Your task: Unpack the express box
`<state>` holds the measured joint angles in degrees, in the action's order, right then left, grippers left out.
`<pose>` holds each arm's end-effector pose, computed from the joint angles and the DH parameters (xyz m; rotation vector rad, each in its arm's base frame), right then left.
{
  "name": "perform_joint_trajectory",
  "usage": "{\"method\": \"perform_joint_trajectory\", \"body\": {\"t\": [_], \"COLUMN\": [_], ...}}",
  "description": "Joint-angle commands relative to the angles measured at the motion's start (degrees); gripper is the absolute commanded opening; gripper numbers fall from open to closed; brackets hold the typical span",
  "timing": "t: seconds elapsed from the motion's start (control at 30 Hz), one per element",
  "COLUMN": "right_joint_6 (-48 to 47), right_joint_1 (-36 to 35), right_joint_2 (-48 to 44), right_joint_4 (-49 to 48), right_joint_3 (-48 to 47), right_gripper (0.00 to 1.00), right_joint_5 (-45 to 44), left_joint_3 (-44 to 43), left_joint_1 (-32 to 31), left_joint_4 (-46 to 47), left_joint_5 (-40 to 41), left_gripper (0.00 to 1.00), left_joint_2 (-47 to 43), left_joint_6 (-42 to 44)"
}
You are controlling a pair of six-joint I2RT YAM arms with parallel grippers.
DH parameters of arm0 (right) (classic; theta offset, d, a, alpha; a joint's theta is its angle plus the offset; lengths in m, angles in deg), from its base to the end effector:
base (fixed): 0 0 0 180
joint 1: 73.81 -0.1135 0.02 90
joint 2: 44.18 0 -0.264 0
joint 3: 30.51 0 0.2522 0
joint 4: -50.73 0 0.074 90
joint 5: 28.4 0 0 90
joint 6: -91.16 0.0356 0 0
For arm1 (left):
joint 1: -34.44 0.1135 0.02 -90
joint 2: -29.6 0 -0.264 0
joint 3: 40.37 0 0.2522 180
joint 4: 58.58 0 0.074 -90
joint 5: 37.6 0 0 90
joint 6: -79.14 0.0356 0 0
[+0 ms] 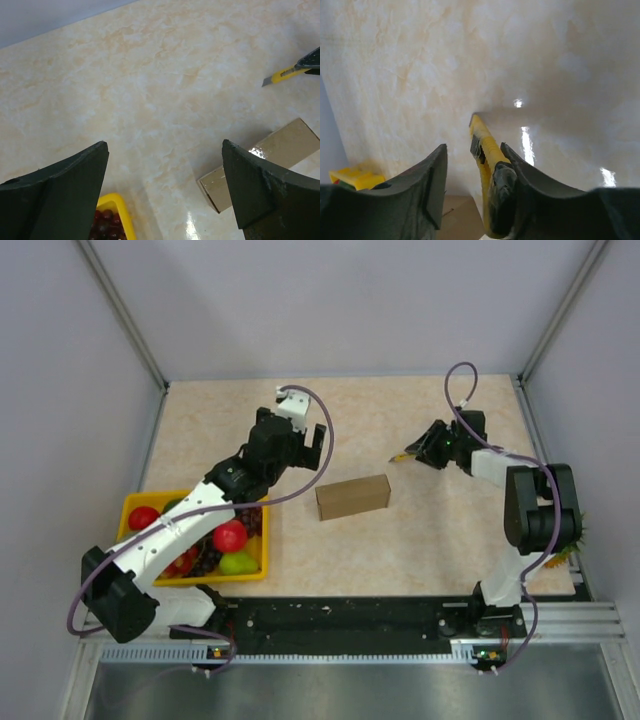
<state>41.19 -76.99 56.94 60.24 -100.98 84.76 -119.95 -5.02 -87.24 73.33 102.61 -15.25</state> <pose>0.3681 0.0345 0.1751 0.5280 2.2893 0.8457 0.2341 -0.1763 0.3545 0.3504 1.9007 -0.1536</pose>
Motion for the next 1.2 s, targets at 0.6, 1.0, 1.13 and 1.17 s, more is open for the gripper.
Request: {"method": "perform_joint_trajectory", "body": {"t": [0.6,1.0,1.13,1.17], "right_joint_6": [0.1,-9.8,-9.5,-9.7], "right_joint_1": [-5.1,-19.5,-22.3,-22.7], "right_joint_2": [-22.4,-3.0,1.3,1.5], "right_joint_4": [22.5,21.1,21.3,21.4], "right_joint_3": [-1.9,-17.0,-17.7,-17.6], "right_gripper": [0.83,0.46,0.37,0.36], "right_joint_5": [-18.3,-10.0,-9.8,-9.6], "left_joint_3": [10.9,12.4,11.1,11.0], "left_joint_1": [-0.7,-7.9,-7.9,-7.8], "left_joint_4": [0.8,4.7,3.7,4.0], "left_joint_5": [-42.2,-39.2,-31.3,-30.8], "left_gripper": [0.89,0.53,0.49,0.49], "left_joint_2": [-4.0,6.3,13.5,14.3], "left_joint_6": [-6.0,-8.8,-15.5,-16.2]}}
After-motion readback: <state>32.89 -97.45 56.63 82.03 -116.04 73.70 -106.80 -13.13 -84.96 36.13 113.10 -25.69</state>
